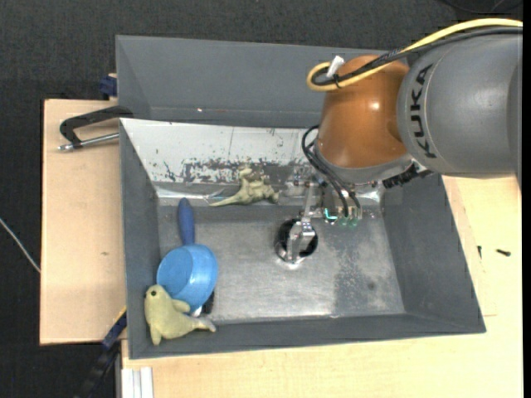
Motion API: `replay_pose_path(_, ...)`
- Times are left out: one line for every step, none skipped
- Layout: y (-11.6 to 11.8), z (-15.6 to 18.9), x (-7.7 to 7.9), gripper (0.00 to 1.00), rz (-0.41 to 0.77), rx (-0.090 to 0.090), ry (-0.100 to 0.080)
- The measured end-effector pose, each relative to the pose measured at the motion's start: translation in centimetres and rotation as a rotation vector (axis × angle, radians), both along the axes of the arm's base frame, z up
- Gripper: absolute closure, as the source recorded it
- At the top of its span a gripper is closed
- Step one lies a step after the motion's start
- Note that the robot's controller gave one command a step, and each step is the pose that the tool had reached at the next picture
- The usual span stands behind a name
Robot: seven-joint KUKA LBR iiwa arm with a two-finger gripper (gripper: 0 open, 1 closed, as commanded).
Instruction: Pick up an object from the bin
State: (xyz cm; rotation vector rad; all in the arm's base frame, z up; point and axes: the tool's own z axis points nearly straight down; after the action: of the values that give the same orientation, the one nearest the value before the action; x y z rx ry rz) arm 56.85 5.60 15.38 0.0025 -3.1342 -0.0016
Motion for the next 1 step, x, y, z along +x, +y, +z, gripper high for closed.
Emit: replay_pose_path(-4.69,-8.24,1.22,0.0,-0.027,0.002,-0.011)
